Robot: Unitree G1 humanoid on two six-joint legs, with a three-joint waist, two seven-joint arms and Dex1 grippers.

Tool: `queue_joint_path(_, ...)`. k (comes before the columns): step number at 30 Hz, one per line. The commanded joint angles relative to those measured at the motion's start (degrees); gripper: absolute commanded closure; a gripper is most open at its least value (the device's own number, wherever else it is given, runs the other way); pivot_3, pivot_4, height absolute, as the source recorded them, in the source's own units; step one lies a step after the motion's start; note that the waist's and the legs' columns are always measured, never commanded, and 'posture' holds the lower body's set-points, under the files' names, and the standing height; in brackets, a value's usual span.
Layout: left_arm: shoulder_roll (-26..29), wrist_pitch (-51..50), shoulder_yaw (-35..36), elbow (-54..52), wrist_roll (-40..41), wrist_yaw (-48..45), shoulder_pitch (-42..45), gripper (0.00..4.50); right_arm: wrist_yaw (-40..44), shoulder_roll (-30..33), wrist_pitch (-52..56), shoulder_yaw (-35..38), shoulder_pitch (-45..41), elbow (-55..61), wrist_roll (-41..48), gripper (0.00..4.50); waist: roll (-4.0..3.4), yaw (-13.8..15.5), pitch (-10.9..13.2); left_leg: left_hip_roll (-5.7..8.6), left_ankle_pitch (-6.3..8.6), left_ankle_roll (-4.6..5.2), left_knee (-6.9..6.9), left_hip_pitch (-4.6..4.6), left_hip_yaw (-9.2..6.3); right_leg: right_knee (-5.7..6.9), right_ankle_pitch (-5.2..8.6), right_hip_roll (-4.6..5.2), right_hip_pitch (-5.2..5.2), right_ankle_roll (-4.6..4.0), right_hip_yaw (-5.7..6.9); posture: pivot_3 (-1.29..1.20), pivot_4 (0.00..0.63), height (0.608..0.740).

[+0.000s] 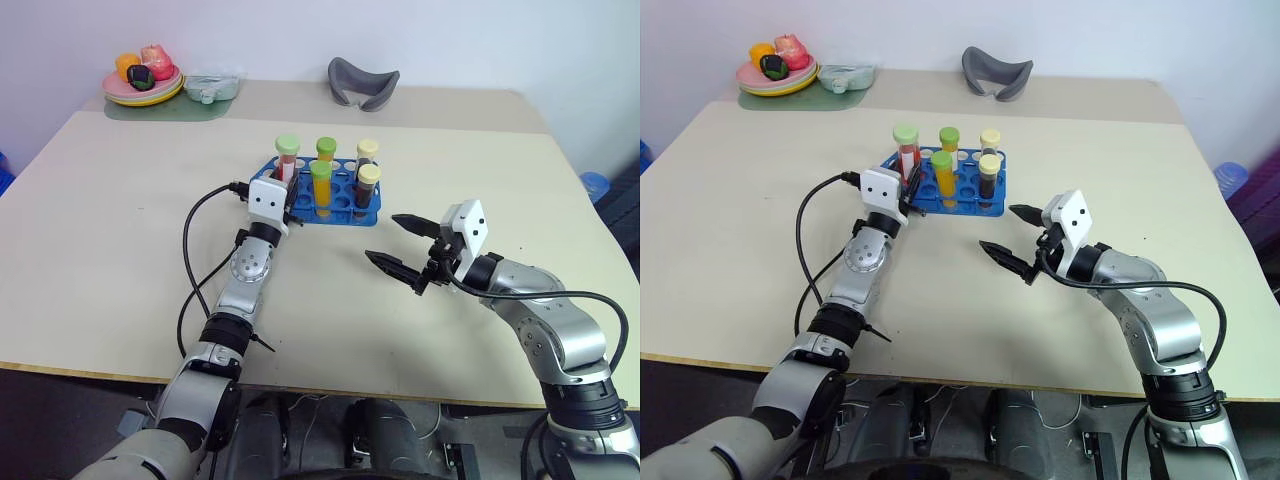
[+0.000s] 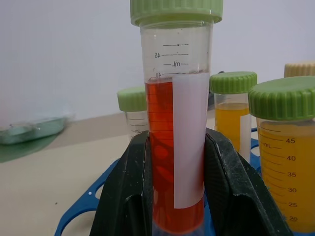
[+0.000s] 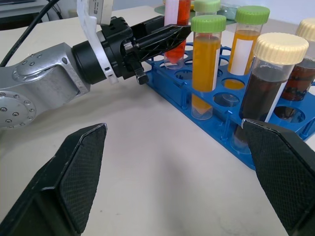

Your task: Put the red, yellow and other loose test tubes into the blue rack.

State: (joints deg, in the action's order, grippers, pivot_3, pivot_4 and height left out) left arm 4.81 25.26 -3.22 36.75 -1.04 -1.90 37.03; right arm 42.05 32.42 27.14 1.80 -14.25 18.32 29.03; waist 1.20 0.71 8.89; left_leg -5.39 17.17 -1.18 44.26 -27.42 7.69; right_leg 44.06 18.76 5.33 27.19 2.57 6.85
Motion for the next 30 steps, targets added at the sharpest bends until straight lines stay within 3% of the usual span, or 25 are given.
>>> queue_joint_path(1,0.4,0.4,1.0,-1.5,-0.8,0.5,-0.2,3.71,0.2,0.3,-0.7,1.8,-0.1,2.4,0.8,0.00,0.00,0.0,0.0,0.00,0.00,0.00,0.00,0.00,0.00,0.00,0.00,0.00,0.00,0.00,0.00,0.00,0.150,0.669)
queue_joint_path(30,-1.8,2.4,2.5,-1.3,0.2,-2.1,-2.2,3.71,0.3,0.0,-0.8,1.6,-0.3,2.1,0.7,0.00,0.00,0.0,0.0,0.00,0.00,0.00,-0.01,0.01,-0.01,-0.01,0.00,0.00,-0.01,0.00,0.00,0.00,0.150,0.669)
